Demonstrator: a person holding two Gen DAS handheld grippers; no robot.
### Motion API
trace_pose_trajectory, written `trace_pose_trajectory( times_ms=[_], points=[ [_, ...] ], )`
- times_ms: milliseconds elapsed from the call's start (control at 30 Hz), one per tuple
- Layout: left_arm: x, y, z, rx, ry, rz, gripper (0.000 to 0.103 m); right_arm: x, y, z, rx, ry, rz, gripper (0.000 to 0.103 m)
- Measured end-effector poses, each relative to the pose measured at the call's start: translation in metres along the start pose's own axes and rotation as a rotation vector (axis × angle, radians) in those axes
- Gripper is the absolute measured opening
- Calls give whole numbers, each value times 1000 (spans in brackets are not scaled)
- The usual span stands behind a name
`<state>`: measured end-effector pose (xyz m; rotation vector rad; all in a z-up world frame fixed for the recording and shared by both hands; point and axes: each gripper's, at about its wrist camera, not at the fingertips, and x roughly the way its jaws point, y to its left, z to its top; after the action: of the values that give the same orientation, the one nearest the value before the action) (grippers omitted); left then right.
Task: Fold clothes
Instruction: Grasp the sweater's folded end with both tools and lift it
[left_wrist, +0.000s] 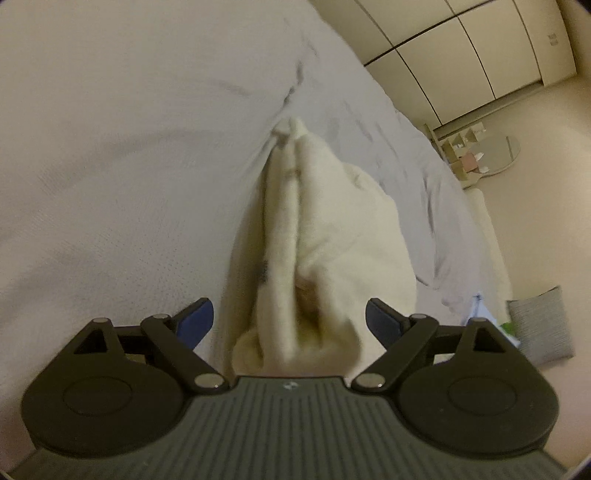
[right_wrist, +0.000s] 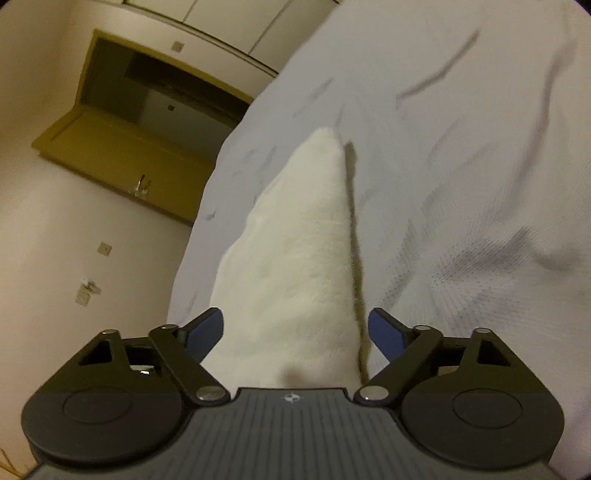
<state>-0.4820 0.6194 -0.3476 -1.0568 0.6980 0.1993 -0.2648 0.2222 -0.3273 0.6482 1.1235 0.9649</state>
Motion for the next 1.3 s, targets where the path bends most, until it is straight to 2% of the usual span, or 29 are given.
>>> trace_pose_trajectory(
  times_ms=[33,133,367,433,633,700,867,1000,1167,1300],
  points=[
    [6,6,1,-20,11,-19,87,6,-4,2,13,10,2,81],
    [18,15,6,-43,25,-56,85,24,-14,8,47,37,7,78],
    [45,15,18,-37,54,-139,85,54,-23,19,84,40,10,67],
    [55,11,21,-27,67,-157,84,62,-24,23,93,41,18,67],
    [80,0,24,47,110,-126,73,88,-32,33,143,53,60,66],
    [81,1,25,57,112,-125,66,93,-30,35,131,59,54,64],
    [76,7,25,41,115,-162,55,99,-31,33,95,74,66,51],
    [67,-3,29,62,120,-127,50,99,-29,32,93,77,84,45],
    [41,-26,55,38,137,-64,48,95,6,42,74,109,33,42],
    [11,-45,81,24,142,-36,48,91,49,52,66,142,29,41]
  ],
)
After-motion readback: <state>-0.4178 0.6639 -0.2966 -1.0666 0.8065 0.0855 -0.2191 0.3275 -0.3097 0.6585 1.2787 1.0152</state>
